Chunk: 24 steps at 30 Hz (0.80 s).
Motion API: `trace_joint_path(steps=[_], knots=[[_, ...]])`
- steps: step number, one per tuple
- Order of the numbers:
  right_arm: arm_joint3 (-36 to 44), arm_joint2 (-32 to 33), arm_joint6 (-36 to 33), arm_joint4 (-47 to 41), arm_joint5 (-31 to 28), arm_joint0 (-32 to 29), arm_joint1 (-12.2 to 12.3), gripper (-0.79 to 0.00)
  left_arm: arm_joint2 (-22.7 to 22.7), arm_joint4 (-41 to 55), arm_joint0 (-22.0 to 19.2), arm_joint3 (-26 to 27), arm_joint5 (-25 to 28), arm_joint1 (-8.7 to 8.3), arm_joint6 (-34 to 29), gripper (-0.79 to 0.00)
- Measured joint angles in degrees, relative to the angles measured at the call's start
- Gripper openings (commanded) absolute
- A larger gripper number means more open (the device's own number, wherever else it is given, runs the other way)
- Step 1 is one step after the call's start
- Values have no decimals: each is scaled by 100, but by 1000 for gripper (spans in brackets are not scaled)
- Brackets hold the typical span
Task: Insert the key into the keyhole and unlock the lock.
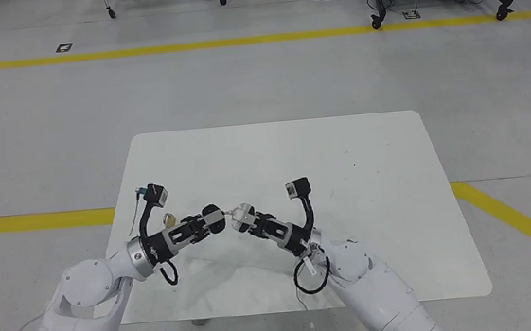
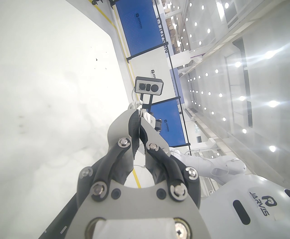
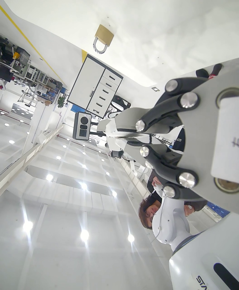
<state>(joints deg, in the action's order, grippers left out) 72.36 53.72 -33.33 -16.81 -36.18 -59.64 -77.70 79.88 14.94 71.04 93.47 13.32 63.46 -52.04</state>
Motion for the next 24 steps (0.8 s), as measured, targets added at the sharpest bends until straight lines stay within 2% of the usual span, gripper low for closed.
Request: trace_joint_path(steps=[6, 7, 10, 13, 24], knots=[[-39, 6, -71, -68, 63, 28, -16, -545, 48, 57, 32, 25, -31, -28, -103, -785], [-46, 10, -75, -74, 63, 31, -19, -579, 54, 53, 32, 29, -44, -33, -127, -785], [-59, 15, -99, -88, 80, 39, -26, -616, 61, 0, 31, 30, -75, -49, -193, -785], [-60, 13, -133, -111, 114, 53, -35, -779, 48, -47, 13, 7, -96, -62, -237, -785], [-127, -34, -189, -123, 186, 104, -80, -785, 44, 20, 20, -67, -28, -90, -204, -785]])
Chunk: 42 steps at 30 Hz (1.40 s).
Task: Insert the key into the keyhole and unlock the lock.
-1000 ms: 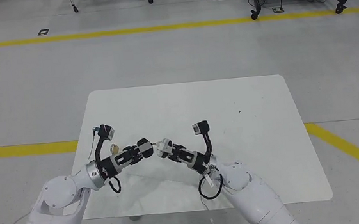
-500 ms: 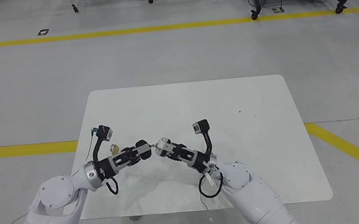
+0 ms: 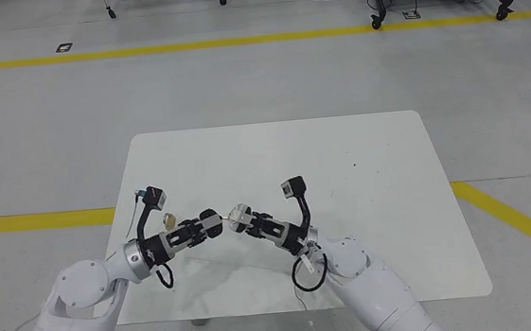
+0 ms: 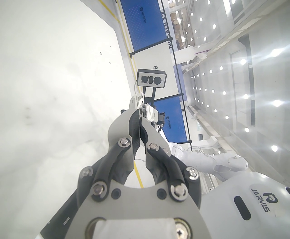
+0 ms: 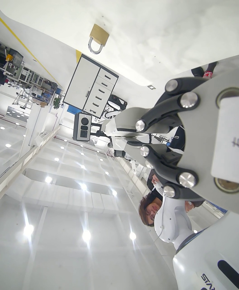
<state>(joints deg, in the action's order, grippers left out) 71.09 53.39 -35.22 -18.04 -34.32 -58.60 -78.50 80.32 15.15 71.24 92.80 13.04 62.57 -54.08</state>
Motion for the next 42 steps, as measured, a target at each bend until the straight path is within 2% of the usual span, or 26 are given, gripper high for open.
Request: trace_joint_path(steps=[2, 3, 4, 5, 13, 16, 19, 25, 28, 31, 33, 35, 40, 42], knots=[[-20, -5, -3, -7, -8, 10, -9, -785, 0, 5, 3, -3, 7, -5, 7, -785], [-28, -5, -3, -4, -11, 14, -12, -785, 1, 15, 4, -4, 10, -8, 7, -656], [-34, -5, 1, 1, -15, 17, -15, -785, 4, 35, 5, -6, 11, -10, 6, -68], [-40, -3, 10, 11, -27, 20, -19, -785, 6, 71, 7, -10, 8, -12, 0, 0], [-98, 19, 29, 13, -129, 43, -43, -785, 8, 277, -20, -23, -65, -31, -127, 0], [-136, 114, 77, -26, -263, 39, -36, -785, 113, 806, -60, -161, -324, -52, -496, 0], [-142, 318, 162, -36, -464, -27, 3, -785, 519, 1499, -82, -521, -660, -118, -1031, 0], [-96, 626, 353, -9, -751, -168, 60, -785, 2051, 1830, 341, -958, -764, -373, -1681, 0], [-98, 619, 349, -10, -741, -164, 59, -785, 2778, 2199, 594, -1135, -1095, -477, -2066, 0], [-98, 619, 349, -10, -741, -164, 59, -785, 3200, 1826, 681, -1370, -1003, -556, -1819, 0], [-98, 619, 349, -10, -742, -164, 59, -785, 3198, 956, 757, -1281, -649, -590, -1137, 0], [-98, 619, 349, -10, -742, -164, 59, -785, 2945, 41, 844, -1029, -417, -584, -521, 0], [-98, 619, 349, -9, -742, -164, 59, -785, 2196, -513, 677, -895, -331, -547, -330, 0], [-98, 619, 349, -9, -742, -164, 59, -785, 1820, -1125, 496, -917, -276, -540, -168, 0]])
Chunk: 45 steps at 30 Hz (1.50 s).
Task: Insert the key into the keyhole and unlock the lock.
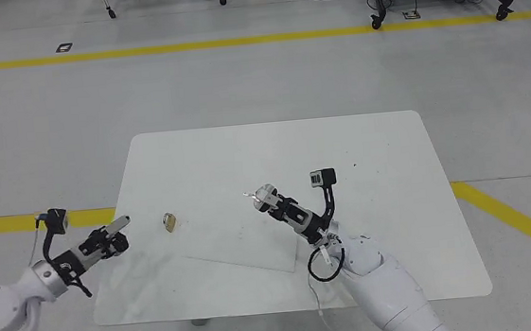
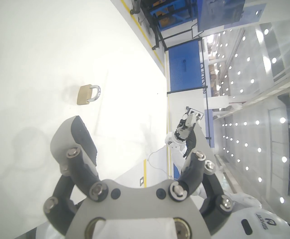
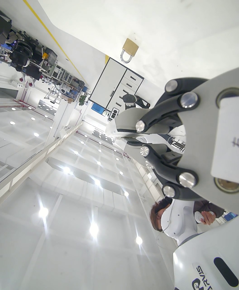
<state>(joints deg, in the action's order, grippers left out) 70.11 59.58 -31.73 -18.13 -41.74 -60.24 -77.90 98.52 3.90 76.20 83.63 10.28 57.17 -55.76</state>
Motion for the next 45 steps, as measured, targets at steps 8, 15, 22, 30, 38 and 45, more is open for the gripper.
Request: trace_joint_path(steps=[8, 15, 22, 30, 38, 45], knots=[[0, 0, 0, 0, 0, 0, 0, -785, -1142, -2536, -407, 42, -23, 59, 1216, -277], [0, 0, 0, 0, 0, 0, 0, -785, -1587, -3343, -726, -14, -209, 94, 1472, -456], [0, 0, 0, 0, 0, 0, 0, -785, -1953, -3584, -1039, -73, -401, 138, 1280, -514], [0, 0, 0, 0, 0, 0, 0, -785, -2213, -3914, -1298, -260, -740, 174, 1151, -785], [0, 0, 0, 0, 0, 0, 0, -785, -1882, -2527, -1345, -326, -550, 183, 467, -785], [0, 0, 0, 0, 0, 0, 0, -785, -872, 1083, -1534, -1113, -838, 149, -1290, -785]])
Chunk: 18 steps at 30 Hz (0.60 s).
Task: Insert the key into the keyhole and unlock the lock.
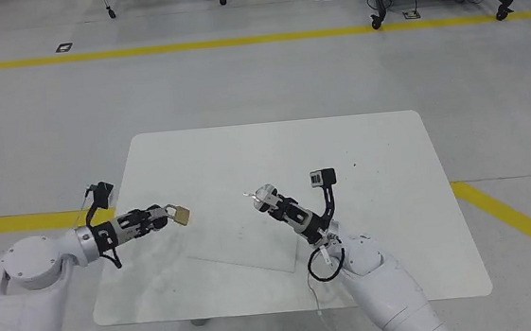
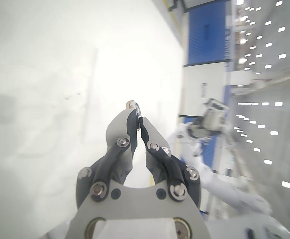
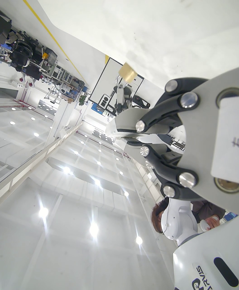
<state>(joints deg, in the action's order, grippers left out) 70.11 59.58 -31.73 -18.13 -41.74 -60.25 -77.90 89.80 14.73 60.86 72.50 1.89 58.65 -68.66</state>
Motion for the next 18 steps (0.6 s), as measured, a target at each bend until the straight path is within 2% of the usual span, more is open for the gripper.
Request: trace_joint_path(steps=[3, 7, 14, 18], knots=[[0, 0, 0, 0, 0, 0, 0, -785, 107, 1250, -169, -473, -311, 15, -741, -785], [0, 0, 0, 0, 0, 0, 0, -785, -129, 2208, -452, -1004, -669, 81, -1274, -785], [0, 0, 0, 0, 0, 0, 0, -785, -923, 2497, -892, -1549, -774, 258, -1401, -785], [0, 0, 0, 0, 0, 0, 0, -785, -1161, 2406, -1066, -1748, -627, 298, -1442, -785]])
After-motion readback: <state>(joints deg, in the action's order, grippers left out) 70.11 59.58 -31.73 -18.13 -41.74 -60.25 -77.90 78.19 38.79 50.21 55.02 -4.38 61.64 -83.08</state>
